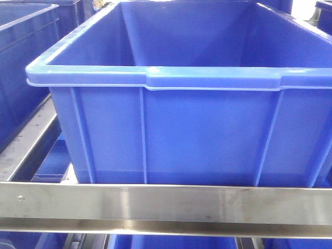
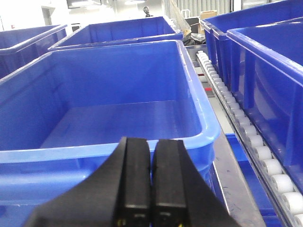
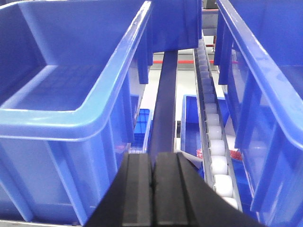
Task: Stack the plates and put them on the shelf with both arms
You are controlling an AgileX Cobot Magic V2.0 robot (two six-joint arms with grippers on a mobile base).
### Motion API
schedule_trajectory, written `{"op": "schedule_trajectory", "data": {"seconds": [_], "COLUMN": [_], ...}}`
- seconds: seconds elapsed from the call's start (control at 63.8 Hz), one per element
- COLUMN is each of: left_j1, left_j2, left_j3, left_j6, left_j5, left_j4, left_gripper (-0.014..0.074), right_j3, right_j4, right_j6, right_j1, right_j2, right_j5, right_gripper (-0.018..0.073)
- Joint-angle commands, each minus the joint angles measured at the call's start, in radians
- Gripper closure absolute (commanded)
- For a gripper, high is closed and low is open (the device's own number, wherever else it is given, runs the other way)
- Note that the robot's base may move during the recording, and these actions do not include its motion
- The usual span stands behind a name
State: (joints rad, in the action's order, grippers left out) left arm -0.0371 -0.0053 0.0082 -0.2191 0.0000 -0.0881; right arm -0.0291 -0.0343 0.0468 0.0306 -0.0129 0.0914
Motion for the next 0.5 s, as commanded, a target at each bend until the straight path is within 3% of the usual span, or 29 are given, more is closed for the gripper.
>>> {"op": "schedule_trajectory", "data": {"seconds": [0.0, 0.486], "left_j1": [0.001, 0.001], "left_j2": [-0.022, -0.022], "left_j3": [0.003, 0.003], "left_j6": [0.002, 0.002], "left_j5": [-0.089, -0.089], "left_j4": [0.000, 0.000], "left_gripper": [0.0516, 0.0516], "right_j3": [0.000, 0.000], "right_j4": [0.001, 0.001], "right_j6": [-0.002, -0.002], "right_j1": [-0.007, -0.007], "right_j2": [-0.017, -0.017], "right_j5": [-0.091, -0.091], "right_gripper": [0.0505, 0.0505]}}
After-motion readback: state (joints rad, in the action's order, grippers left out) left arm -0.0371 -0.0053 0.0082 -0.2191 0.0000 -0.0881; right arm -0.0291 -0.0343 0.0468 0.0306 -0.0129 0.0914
